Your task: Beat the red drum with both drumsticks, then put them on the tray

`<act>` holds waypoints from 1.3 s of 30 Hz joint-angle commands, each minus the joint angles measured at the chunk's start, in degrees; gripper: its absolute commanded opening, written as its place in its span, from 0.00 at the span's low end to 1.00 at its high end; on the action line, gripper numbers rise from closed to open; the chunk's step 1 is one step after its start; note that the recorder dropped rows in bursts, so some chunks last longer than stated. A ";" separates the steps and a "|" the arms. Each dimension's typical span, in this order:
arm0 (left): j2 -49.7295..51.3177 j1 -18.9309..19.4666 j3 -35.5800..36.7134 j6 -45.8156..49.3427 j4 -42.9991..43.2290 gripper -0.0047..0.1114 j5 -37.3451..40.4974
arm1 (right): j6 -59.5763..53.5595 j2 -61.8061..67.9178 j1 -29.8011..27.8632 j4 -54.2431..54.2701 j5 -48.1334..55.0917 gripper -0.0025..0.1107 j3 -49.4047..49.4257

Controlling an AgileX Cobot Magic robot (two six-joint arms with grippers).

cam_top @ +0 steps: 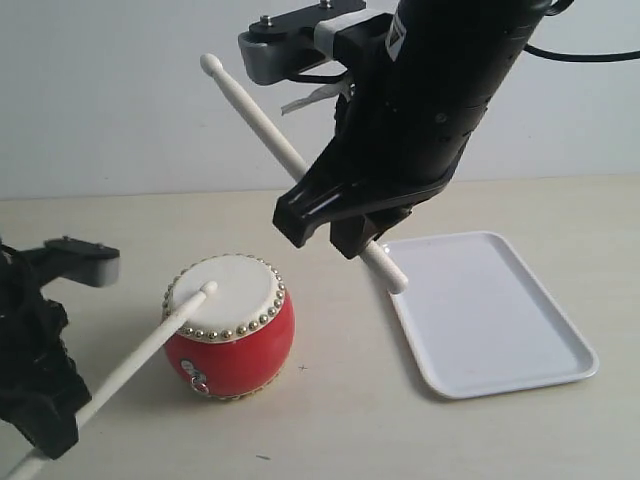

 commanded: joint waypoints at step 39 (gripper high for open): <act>-21.45 4.95 -0.79 -2.32 0.79 0.04 -0.35 | -1.85 12.13 -0.10 12.60 -0.24 0.02 6.96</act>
